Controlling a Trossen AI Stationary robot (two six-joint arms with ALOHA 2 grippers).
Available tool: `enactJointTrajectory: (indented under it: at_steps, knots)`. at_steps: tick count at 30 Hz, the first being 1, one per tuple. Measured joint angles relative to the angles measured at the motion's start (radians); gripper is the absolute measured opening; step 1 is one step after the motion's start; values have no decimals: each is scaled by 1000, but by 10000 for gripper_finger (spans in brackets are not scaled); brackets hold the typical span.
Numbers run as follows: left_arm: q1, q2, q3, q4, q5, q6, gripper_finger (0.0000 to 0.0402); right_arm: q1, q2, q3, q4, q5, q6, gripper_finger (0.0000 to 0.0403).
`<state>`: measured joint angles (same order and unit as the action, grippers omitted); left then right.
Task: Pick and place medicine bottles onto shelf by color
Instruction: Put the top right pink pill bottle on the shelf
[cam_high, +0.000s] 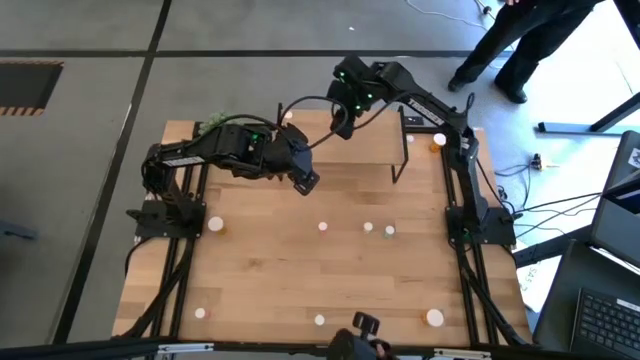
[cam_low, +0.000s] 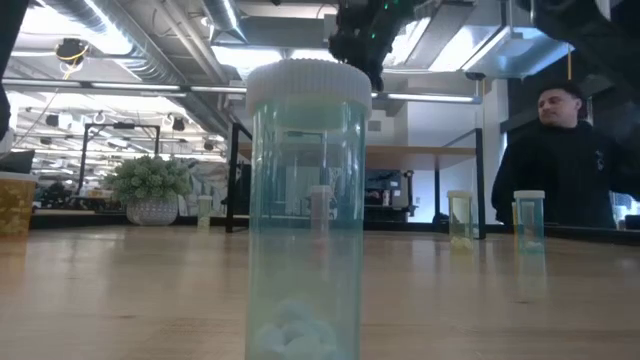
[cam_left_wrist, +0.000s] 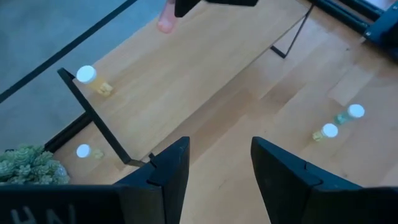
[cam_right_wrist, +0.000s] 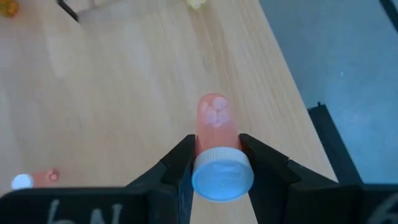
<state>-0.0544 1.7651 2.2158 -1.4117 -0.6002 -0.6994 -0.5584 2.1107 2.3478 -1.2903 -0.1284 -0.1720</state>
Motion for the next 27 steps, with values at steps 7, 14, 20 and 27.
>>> enactJointTrajectory:
  at_steps: [7, 14, 20, 27]
  knots:
    - [0, -1, 0, -1, 0, -3, 166, -45, 39, -2, -95, 5, -7, 119]
    - [0, -1, 0, -1, 1, -3, 166, -84, 28, -2, -227, 108, -10, 119]
    - [0, -1, 0, -1, 0, 0, 166, -113, -6, -2, -286, 109, 14, 119]
    - [0, -1, 0, -1, 15, 3, 166, -133, -61, -2, -281, 108, 18, 119]
